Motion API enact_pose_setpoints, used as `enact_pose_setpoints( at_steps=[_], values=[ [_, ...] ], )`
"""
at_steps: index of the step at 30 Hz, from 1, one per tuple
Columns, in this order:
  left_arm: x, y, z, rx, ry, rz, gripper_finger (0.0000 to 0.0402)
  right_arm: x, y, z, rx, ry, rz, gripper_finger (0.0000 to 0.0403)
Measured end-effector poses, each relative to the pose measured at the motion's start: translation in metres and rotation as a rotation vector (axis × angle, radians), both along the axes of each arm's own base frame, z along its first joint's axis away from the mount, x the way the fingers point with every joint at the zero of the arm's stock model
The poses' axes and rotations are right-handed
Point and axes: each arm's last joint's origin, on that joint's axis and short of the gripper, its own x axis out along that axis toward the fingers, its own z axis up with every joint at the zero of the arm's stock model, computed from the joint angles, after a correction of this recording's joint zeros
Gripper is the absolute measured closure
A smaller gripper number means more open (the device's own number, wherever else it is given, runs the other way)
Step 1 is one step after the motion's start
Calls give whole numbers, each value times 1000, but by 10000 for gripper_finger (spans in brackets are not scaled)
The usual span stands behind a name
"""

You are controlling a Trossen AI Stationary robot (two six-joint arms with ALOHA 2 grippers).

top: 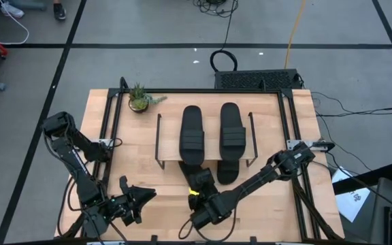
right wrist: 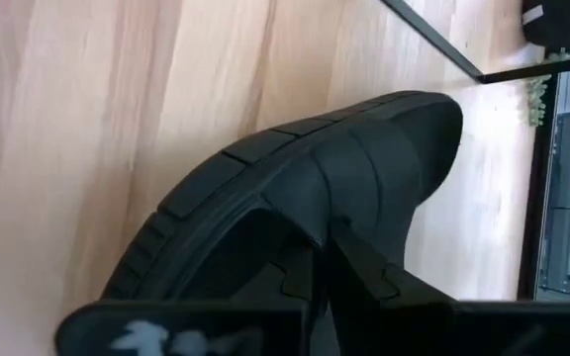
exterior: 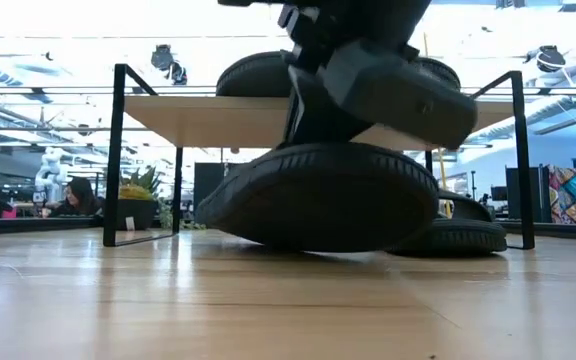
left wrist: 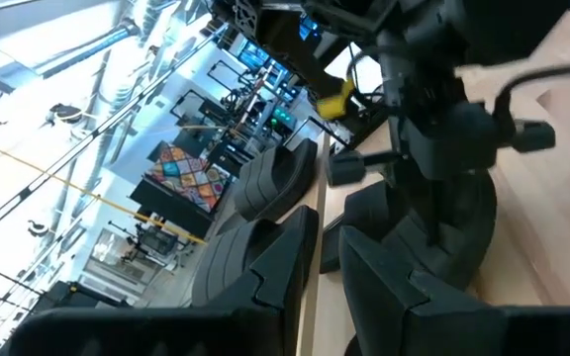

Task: Pick and place slides into the shelf
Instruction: Put the black slipper under the shelf

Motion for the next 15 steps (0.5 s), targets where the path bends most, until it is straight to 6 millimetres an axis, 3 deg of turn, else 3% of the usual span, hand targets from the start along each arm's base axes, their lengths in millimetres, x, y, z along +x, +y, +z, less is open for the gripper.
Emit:
enact_pose_setpoints(
  at_steps=[15],
  values=[
    [0,-2,-1,-90,9,-66,321,12,2,-5,166,-34,2,398]
  ],
)
